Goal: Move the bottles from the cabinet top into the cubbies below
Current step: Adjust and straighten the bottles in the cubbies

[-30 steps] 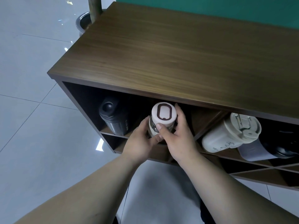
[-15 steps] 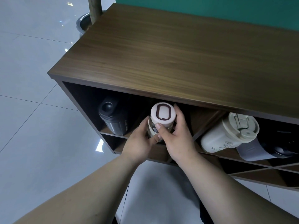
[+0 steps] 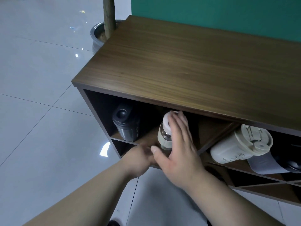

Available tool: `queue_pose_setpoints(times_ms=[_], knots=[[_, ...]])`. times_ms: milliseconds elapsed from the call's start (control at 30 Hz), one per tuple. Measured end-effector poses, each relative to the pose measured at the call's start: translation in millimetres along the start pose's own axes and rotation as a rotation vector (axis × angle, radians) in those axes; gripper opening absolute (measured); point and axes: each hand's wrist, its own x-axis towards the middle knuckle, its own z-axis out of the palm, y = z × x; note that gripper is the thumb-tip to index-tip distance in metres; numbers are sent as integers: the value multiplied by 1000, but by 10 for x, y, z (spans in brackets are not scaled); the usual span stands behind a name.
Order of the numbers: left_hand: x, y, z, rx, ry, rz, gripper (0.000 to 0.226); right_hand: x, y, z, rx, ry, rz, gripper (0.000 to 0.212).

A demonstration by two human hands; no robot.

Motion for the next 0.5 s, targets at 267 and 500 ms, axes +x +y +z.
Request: queue_pose_setpoints(times_ms=[267,500], knots=[[-324,-314,-523,-144,236,-229,45,244,-479,454,179,-252,245,99],[-246,-297,-565,-247,413,-199,109,635,-450,715,178,-183,402,113]])
